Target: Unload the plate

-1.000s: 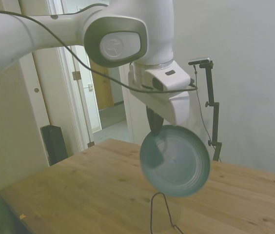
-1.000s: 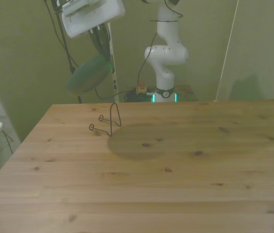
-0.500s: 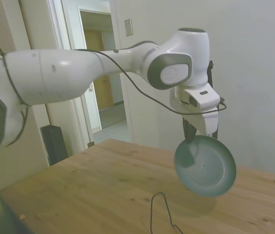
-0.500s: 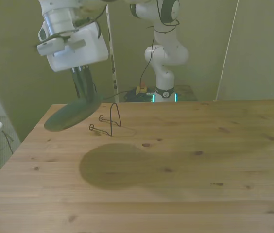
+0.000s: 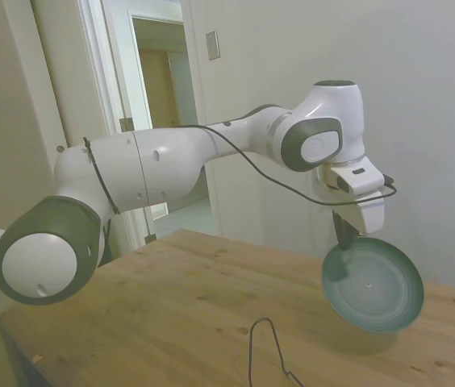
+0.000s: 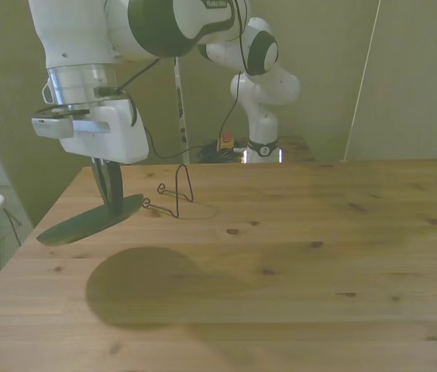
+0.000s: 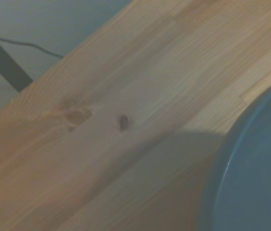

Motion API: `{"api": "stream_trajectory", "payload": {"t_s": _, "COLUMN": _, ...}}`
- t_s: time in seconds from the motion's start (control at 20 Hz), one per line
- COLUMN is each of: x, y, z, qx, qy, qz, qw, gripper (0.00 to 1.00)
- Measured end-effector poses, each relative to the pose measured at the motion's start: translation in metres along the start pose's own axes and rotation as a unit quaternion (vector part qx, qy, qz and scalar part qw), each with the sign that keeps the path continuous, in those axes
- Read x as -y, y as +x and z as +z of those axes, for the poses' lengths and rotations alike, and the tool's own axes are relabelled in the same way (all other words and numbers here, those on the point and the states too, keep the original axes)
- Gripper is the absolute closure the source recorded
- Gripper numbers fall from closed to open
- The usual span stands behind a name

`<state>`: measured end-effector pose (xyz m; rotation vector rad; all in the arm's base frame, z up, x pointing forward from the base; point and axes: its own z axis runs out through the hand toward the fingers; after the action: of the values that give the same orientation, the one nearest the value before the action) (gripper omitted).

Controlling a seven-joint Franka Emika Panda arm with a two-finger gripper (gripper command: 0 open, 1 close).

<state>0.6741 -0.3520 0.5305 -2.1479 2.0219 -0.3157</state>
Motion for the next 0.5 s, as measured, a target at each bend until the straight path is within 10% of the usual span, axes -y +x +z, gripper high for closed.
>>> {"api": "stream_trajectory", "payload": {"t_s": 0.5, "x": -0.023, "y": -0.018, "z": 0.045, "qx": -0.02, "qy": 0.0, "qz": 0.023, "qw": 0.9995, "gripper": 1.0}}
